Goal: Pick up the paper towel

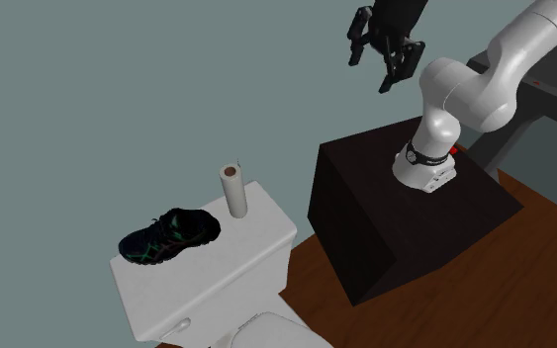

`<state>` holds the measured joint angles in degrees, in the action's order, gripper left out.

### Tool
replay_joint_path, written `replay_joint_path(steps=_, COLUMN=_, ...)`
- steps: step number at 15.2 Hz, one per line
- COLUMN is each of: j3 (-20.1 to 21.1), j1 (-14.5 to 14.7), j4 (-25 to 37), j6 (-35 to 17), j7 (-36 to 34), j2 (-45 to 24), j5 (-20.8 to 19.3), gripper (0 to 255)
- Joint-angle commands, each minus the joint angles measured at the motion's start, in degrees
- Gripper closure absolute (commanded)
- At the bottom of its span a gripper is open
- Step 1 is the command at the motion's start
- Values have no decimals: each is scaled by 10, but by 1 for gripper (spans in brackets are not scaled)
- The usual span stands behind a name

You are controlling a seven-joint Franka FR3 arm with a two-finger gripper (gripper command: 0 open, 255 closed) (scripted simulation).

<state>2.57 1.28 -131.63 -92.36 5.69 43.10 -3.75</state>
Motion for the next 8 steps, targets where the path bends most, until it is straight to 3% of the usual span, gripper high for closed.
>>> replay_joint_path(steps=1, j3=0, j1=0, j4=0, j6=0, j7=0, j2=0, j5=0, gripper=0)
replay_joint_path(steps=8, j3=-21, j1=-11, j4=-3, j6=-117, j7=13, j2=-116, j5=-9, gripper=0)
